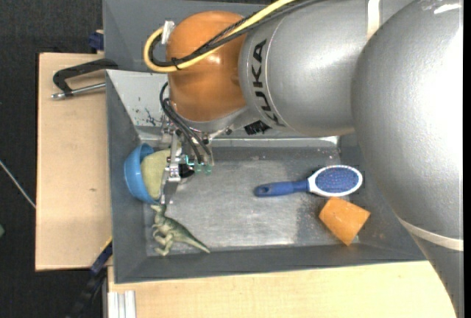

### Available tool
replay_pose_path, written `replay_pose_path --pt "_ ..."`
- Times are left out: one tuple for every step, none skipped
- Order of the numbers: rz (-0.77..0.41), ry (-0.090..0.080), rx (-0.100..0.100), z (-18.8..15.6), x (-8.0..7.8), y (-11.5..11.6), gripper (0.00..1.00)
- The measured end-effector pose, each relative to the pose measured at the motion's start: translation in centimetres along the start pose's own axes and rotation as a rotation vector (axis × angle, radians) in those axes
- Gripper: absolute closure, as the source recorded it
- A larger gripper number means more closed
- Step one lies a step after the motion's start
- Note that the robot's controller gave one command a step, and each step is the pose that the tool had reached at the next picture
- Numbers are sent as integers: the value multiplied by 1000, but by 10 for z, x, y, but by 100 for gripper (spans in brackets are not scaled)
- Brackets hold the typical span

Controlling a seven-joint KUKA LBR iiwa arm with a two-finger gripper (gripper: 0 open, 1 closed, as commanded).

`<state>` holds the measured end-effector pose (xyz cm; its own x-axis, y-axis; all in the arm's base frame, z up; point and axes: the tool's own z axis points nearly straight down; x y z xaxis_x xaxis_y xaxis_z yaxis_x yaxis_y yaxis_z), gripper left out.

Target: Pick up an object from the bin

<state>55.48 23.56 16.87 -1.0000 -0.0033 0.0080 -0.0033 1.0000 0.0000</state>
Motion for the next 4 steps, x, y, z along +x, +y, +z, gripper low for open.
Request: replay_pose_path --pt "-285 -8 3 2 -2 -88 0" --pt "-238 -25 -4 71 -39 -42 0" --pt "-189 -38 -13 83 -52 -57 0" --pt "-186 -29 -9 85 -51 -59 100"
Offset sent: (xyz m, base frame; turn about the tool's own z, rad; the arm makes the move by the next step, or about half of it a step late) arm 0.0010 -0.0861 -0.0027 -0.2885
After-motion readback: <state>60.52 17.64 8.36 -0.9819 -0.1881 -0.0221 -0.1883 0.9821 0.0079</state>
